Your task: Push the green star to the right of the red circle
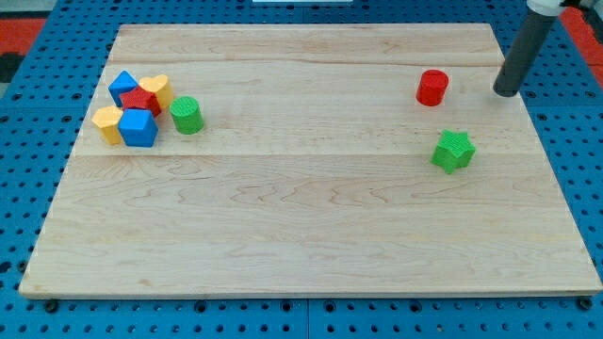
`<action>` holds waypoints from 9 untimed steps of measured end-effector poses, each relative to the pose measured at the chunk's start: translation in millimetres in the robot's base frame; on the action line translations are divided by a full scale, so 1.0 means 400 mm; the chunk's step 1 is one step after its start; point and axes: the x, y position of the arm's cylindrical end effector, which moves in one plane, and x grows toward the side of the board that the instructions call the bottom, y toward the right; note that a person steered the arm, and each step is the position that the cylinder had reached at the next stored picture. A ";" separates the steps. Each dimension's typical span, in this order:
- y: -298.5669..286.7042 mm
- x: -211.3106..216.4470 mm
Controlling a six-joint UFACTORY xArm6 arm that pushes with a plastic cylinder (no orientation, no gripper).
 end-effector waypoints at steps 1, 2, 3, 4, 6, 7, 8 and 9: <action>-0.185 -0.001; -0.438 -0.001; -0.614 -0.003; -0.815 -0.003; -0.439 0.094; -0.059 0.094; 0.045 0.254; -0.054 0.398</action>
